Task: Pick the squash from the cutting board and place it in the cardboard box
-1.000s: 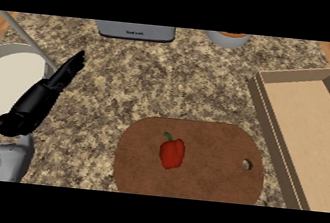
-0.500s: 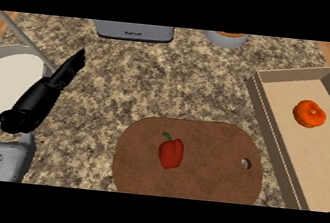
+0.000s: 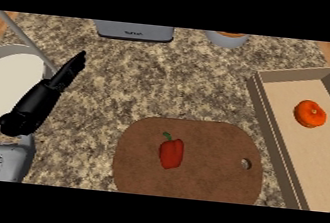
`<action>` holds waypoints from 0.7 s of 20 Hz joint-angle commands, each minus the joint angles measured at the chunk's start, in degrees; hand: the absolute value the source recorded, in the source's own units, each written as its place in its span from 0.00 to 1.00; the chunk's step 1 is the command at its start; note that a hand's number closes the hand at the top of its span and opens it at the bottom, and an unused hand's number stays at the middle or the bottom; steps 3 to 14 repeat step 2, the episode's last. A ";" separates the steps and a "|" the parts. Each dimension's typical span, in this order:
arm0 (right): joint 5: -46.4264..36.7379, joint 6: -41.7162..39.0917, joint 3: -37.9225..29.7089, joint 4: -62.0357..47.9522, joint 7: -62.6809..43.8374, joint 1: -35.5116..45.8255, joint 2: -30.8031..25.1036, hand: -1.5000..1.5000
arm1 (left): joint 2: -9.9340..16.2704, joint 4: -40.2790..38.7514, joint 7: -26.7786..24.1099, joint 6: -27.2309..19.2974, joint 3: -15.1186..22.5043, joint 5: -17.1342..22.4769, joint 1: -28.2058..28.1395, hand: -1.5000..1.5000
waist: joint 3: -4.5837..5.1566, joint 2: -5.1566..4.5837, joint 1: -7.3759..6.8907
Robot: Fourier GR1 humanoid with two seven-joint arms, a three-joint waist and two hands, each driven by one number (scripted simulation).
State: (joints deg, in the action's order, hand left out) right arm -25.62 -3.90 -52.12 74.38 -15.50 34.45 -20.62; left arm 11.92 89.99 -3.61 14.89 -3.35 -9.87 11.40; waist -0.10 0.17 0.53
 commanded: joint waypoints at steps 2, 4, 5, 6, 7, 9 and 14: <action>7.23 2.28 -7.28 -4.45 7.33 -4.49 -4.14 0.00 | 2.09 0.76 0.71 2.69 -2.15 2.57 0.87 0.50 | 0.04 -0.21 -0.44; 7.23 2.28 -7.28 -4.45 7.33 -4.49 -4.14 0.00 | 2.09 0.76 0.71 2.69 -2.15 2.57 0.87 0.50 | 0.04 -0.21 -0.44; 7.23 2.28 -7.28 -4.45 7.33 -4.49 -4.14 0.00 | 2.09 0.76 0.71 2.69 -2.15 2.57 0.87 0.50 | 0.04 -0.21 -0.44; 7.23 2.28 -7.28 -4.45 7.33 -4.49 -4.14 0.00 | 2.09 0.76 0.71 2.69 -2.15 2.57 0.87 0.50 | 0.04 -0.21 -0.44; 7.23 2.28 -7.28 -4.45 7.33 -4.49 -4.14 0.00 | 2.09 0.76 0.71 2.69 -2.15 2.57 0.87 0.50 | 0.04 -0.21 -0.44; 7.23 2.28 -7.28 -4.45 7.33 -4.49 -4.14 0.00 | 2.09 0.76 0.71 2.69 -2.15 2.57 0.87 0.50 | 0.04 -0.21 -0.44; 7.23 2.28 -7.28 -4.45 7.33 -4.49 -4.14 0.00 | 2.09 0.76 0.71 2.69 -2.15 2.57 0.87 0.50 | 0.04 -0.21 -0.44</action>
